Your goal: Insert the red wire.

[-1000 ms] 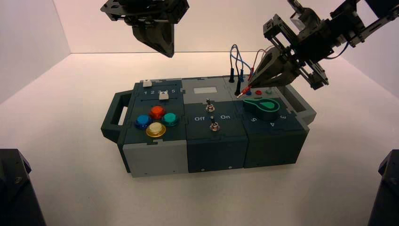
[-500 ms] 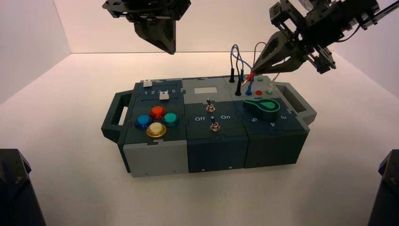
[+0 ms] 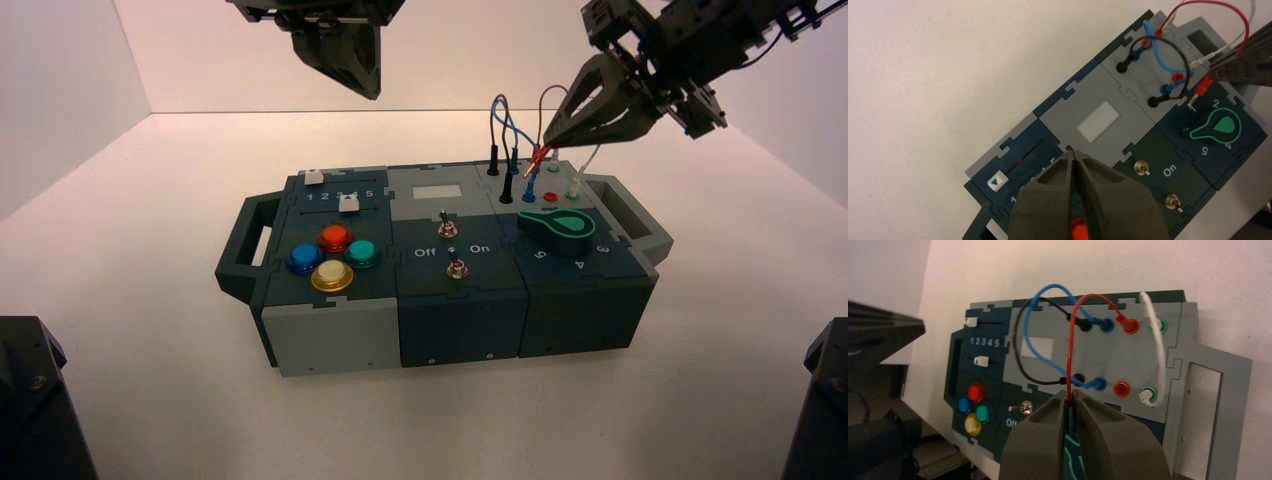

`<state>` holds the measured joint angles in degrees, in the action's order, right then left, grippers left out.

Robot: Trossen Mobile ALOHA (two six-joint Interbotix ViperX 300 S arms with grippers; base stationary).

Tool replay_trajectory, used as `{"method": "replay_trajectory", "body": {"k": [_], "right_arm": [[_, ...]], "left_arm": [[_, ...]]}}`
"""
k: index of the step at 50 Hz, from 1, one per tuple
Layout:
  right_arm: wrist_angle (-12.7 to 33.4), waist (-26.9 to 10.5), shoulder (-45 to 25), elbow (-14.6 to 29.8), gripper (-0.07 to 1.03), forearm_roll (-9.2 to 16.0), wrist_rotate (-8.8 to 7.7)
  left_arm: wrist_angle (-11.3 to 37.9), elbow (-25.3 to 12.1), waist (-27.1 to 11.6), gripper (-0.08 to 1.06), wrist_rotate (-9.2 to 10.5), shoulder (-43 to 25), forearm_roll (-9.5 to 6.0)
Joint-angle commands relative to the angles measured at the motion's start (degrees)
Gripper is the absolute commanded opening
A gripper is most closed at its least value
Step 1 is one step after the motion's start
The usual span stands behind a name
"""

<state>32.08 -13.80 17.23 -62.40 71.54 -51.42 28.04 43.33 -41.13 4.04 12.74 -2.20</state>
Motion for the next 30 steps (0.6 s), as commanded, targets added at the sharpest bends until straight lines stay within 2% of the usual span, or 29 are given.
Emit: {"method": "replay_trajectory", "body": {"k": [1, 7, 16, 21, 30], "right_arm": [[1.0, 0.7, 1.7, 1.0, -0.02, -1.5, 0.53], [2.1, 1.8, 1.9, 1.2, -0.02, -4.2, 1.49], [3.3, 2.2, 2.3, 2.2, -0.02, -9.7, 4.31], [3.5, 2.2, 2.4, 3.1, -0.02, -12.5, 5.27], [3.6, 2.2, 2.4, 4.4, -0.02, -14.2, 5.71]], "left_arm": [[-0.4, -1.8, 0.3, -0.03, -0.09, 1.6, 0.18], [-0.2, -1.9, 0.4, -0.03, -0.35, 1.7, 0.26], [-0.1, -1.8, 0.4, -0.03, -0.44, 1.8, 0.18], [-0.1, -1.9, 0.4, -0.03, -0.44, 1.9, 0.18], [-0.1, -2.0, 0.4, -0.03, -0.44, 2.3, 0.26]]}}
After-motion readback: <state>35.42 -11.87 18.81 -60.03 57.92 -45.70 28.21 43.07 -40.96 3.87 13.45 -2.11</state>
